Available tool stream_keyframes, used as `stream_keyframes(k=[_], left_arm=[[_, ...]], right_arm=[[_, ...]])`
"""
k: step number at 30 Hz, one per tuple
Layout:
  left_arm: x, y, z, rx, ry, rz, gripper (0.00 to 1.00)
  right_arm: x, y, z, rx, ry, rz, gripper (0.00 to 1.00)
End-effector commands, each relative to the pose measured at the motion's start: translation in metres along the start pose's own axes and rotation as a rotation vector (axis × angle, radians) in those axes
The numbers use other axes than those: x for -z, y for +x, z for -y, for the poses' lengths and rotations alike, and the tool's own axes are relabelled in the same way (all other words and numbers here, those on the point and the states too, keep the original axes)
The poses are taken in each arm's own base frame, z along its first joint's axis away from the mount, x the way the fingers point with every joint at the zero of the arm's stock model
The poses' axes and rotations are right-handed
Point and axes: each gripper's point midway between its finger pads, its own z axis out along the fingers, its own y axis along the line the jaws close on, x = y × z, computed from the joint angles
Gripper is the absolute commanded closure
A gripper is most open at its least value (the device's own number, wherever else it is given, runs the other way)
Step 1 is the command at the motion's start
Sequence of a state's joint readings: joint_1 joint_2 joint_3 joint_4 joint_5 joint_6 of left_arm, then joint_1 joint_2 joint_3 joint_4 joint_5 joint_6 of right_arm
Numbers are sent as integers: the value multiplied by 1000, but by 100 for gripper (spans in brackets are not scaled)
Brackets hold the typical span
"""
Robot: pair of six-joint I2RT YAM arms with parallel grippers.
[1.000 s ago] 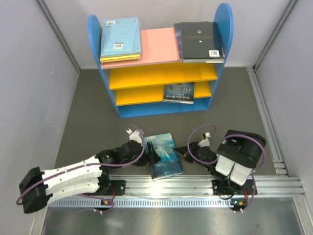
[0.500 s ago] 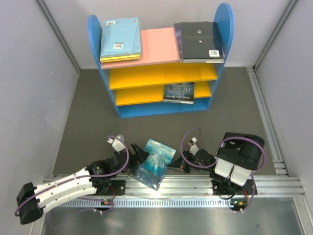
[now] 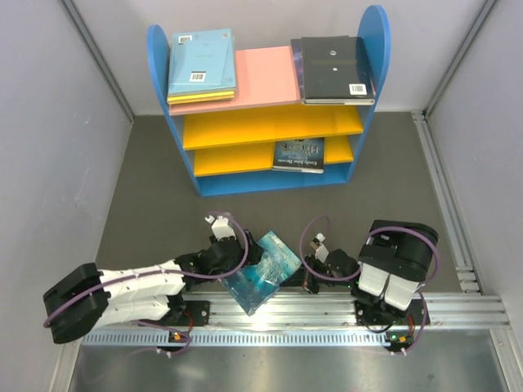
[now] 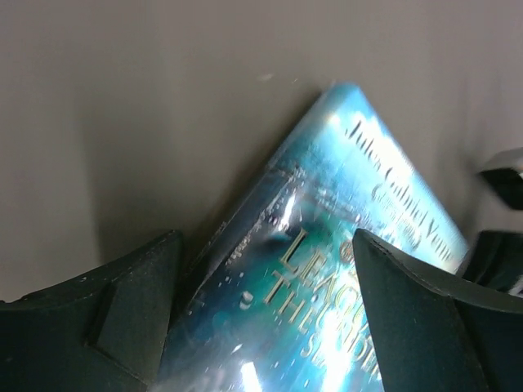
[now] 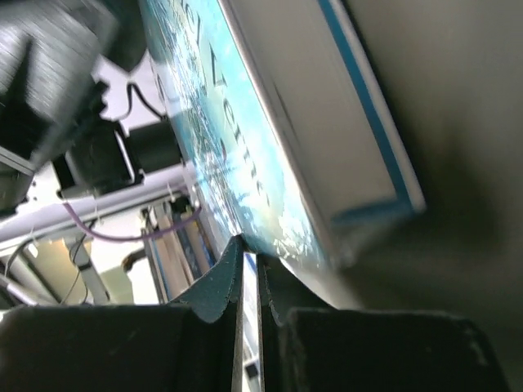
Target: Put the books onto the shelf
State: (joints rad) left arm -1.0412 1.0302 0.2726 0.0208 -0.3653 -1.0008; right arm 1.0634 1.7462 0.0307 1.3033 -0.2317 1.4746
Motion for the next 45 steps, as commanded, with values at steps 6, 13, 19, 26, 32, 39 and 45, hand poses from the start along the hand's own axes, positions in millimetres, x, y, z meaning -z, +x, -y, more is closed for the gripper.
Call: stream_keyframes(k=[6, 13, 19, 26, 32, 39, 45], left_arm=[[82, 94, 116, 88, 705, -586, 16], [103, 132, 95, -23, 590, -740, 16], [99, 135, 63, -35, 445, -714, 15], [87, 139, 40, -57, 344, -690, 14], [78, 153, 38, -22, 387, -711, 14], [102, 134, 97, 124, 771, -664, 25], [148, 109, 150, 129, 1030, -702, 51]], right_arm=[[-17, -10, 4, 23, 17, 27, 100], [-12, -37, 1, 3, -7, 103, 100], [-3, -71, -6, 11, -16, 178, 100], [11, -113, -5, 104, 113, 271, 100], [22, -121, -5, 170, 205, 301, 100], [17, -119, 2, 169, 211, 283, 100], [16, -123, 4, 168, 215, 293, 100]])
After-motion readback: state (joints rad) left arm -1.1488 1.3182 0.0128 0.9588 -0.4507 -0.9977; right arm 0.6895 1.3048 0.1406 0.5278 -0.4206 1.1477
